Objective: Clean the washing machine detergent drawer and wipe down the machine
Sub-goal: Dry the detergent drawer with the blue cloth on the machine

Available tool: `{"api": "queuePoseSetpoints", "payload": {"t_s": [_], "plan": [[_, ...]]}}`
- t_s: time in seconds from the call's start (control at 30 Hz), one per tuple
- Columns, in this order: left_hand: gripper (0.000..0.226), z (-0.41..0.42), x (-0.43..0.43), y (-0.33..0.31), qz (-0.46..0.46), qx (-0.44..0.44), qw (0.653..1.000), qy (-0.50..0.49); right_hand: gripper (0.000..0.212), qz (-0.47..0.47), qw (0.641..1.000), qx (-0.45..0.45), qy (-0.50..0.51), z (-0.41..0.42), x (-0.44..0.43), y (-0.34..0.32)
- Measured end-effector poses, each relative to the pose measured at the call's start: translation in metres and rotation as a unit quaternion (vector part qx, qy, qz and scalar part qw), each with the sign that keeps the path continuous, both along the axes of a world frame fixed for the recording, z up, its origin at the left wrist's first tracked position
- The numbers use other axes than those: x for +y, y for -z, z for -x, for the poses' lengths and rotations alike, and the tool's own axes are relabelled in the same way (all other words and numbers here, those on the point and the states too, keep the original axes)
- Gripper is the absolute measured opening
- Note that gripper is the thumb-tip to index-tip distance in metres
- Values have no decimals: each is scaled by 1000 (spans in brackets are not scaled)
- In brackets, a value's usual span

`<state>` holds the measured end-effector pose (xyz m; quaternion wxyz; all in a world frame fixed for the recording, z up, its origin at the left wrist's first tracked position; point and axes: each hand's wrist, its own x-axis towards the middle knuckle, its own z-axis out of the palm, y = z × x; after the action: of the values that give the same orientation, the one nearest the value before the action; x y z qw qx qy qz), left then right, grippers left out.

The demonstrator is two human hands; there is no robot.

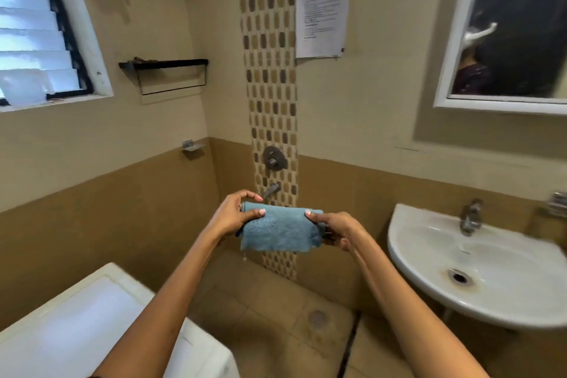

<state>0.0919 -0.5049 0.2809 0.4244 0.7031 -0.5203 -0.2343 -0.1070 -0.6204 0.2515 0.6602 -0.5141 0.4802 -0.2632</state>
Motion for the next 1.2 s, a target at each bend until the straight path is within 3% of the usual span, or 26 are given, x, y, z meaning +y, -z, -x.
{"api": "queuePoseSetpoints", "payload": {"t_s": [0.2, 0.3, 0.4, 0.53, 0.67, 0.8, 1.0, 1.13, 1.2], "plan": [[27, 82, -77, 15, -84, -21, 996, 37, 39, 95, 977, 16, 193, 91, -29, 9], [49, 136, -119, 15, -93, -42, 994, 42, 34, 160, 953, -11, 256, 140, -45, 13], [56, 193, -163, 16, -89, -35, 993, 74, 25, 184, 936, -46, 295, 192, -69, 20], [47, 278, -222, 19, -104, 103, 979, 142, 24, 197, 920, -48, 336, 271, -112, 22], [33, 364, -278, 25, -146, 297, 930, 157, 26, 227, 899, 2, 375, 350, -157, 22], [36, 434, -323, 42, -184, 385, 888, 170, 26, 170, 886, -8, 431, 413, -194, 29], [30, 508, -374, 47, -217, 451, 843, 198, 7, 15, 903, -179, 390, 489, -228, 37], [16, 540, -408, 58, -235, 426, 845, 220, 4, -22, 907, -150, 393, 526, -248, 46], [26, 554, -423, 66, -231, 399, 859, 221, 6, -32, 897, -121, 425, 539, -258, 46]]}}
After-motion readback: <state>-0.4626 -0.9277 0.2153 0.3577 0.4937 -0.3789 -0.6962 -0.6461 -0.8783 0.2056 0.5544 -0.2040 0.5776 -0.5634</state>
